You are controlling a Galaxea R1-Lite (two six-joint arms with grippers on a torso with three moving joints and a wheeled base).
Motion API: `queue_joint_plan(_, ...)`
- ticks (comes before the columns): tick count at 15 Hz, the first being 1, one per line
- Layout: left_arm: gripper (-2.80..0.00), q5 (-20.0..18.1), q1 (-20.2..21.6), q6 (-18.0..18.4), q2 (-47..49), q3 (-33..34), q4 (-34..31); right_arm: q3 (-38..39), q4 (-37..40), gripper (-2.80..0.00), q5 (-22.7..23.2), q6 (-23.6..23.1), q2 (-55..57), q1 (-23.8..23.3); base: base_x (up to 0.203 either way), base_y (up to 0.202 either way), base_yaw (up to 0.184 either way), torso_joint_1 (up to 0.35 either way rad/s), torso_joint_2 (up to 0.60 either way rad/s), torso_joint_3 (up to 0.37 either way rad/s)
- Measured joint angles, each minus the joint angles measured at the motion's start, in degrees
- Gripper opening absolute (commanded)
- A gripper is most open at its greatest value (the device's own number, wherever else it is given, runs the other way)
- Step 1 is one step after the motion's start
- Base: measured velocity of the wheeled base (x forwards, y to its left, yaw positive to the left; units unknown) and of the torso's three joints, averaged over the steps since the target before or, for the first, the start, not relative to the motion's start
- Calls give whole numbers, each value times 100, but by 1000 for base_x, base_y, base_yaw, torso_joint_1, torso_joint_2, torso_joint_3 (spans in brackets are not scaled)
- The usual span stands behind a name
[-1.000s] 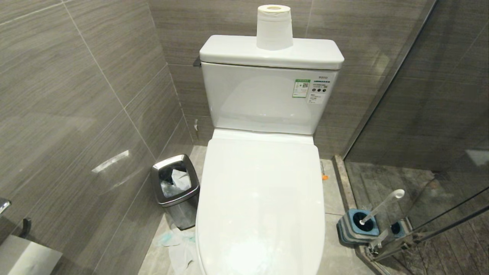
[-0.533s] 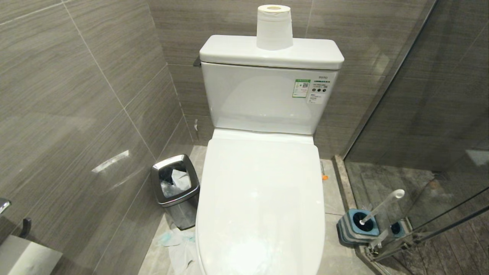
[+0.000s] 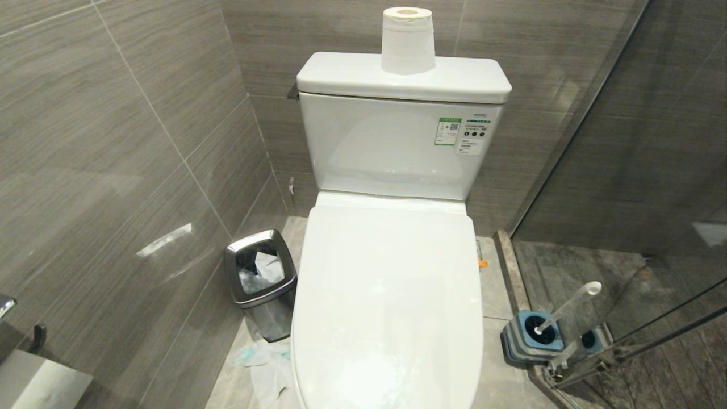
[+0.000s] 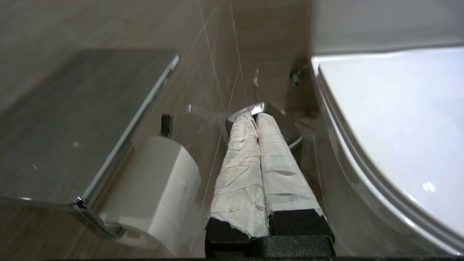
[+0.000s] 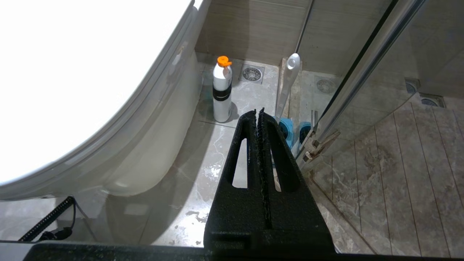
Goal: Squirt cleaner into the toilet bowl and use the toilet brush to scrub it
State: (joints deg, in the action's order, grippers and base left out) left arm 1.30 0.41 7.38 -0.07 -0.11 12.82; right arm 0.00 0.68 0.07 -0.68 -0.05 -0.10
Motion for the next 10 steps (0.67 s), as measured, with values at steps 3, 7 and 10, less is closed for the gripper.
queue_joint_plan(3,-280,-152,0,-35,0,9,-444,0,1,-280,-2,2,0,0,0,0,0,0,0,0)
queue_joint_plan(7,-280,-321,0,-21,0,11,-1051,0,0,-280,-2,2,0,0,0,0,0,0,0,0)
queue_joint_plan(10,-280,-364,0,33,0,11,-1351,0,2,-280,-1,0,0,0,0,0,0,0,0,0)
